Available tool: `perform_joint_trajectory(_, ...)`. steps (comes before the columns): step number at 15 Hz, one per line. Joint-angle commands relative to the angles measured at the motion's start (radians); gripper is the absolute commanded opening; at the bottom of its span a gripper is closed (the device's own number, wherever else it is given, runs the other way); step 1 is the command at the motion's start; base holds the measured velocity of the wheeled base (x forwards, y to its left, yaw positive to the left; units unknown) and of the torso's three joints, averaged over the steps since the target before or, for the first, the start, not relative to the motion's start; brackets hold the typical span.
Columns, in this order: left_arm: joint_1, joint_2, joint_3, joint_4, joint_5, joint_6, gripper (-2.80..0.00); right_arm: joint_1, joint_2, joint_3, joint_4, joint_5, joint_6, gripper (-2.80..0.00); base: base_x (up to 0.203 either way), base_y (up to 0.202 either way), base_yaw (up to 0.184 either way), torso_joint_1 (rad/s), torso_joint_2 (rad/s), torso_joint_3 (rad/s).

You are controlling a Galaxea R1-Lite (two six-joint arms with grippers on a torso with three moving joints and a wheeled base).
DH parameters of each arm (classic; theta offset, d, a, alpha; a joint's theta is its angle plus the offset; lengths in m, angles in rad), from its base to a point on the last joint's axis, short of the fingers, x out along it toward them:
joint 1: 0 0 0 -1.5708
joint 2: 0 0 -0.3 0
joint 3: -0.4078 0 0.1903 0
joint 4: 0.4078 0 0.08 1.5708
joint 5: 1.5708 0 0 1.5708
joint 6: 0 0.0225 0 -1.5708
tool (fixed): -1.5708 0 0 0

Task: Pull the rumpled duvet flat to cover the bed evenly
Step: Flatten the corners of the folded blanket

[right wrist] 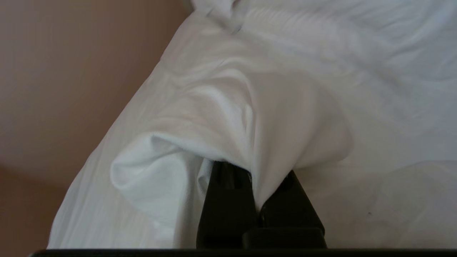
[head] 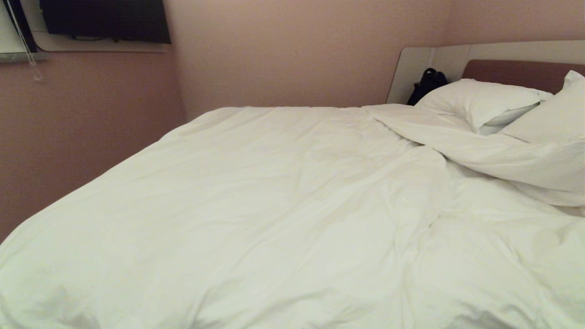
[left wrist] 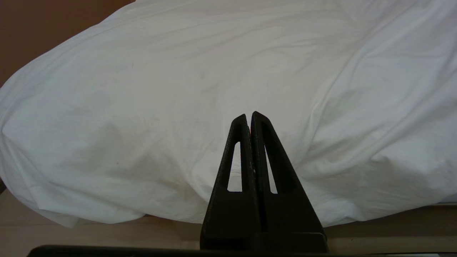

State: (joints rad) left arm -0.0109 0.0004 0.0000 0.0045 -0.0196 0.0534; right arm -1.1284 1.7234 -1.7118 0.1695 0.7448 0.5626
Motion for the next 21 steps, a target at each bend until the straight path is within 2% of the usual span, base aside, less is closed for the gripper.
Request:
perform_joint_trajectory(1,0.0,0.0,0.0,0.0,0.0,0.0,-2.8,0.069,-0.083,0.074,0.009,0.016,-0.013,-2.8,0.0,0.0,0.0,0.0,0.0,0.0)
perform_joint_trajectory(4,0.0,0.0,0.0,0.0,0.0,0.0,-2.8,0.24,-0.197,0.231,0.033,0.017,-0.08,-2.8,0.0,0.0,0.0,0.0,0.0,0.0)
perform_joint_trajectory(7,0.0,0.0,0.0,0.0,0.0,0.0,-2.8,0.385,-0.269,0.401,0.091,-0.006,-0.21,-2.8,0.0,0.0,0.0,0.0,0.0,0.0)
perform_joint_trajectory(9,0.0,0.0,0.0,0.0,0.0,0.0,-2.8,0.454,-0.283,0.512,0.111,-0.083,-0.317,-2.8,0.0,0.0,0.0,0.0,0.0,0.0)
perform_joint_trajectory(12,0.0,0.0,0.0,0.0,0.0,0.0,-2.8,0.488,-0.265,0.644,0.109,-0.162,-0.477,-2.8,0.0,0.0,0.0,0.0,0.0,0.0)
perform_joint_trajectory(13,0.0,0.0,0.0,0.0,0.0,0.0,-2.8,0.49,-0.247,0.661,0.109,-0.169,-0.526,0.0,0.0,0.0,0.0,0.0,0.0,0.0)
perform_joint_trajectory(17,0.0,0.0,0.0,0.0,0.0,0.0,-2.8,0.49,-0.23,0.672,0.14,-0.219,-0.598,0.0,0.0,0.0,0.0,0.0,0.0,0.0)
perform_joint_trajectory(21,0.0,0.0,0.0,0.0,0.0,0.0,-2.8,0.494,-0.322,0.666,0.148,-0.19,-0.62,0.0,0.0,0.0,0.0,0.0,0.0,0.0)
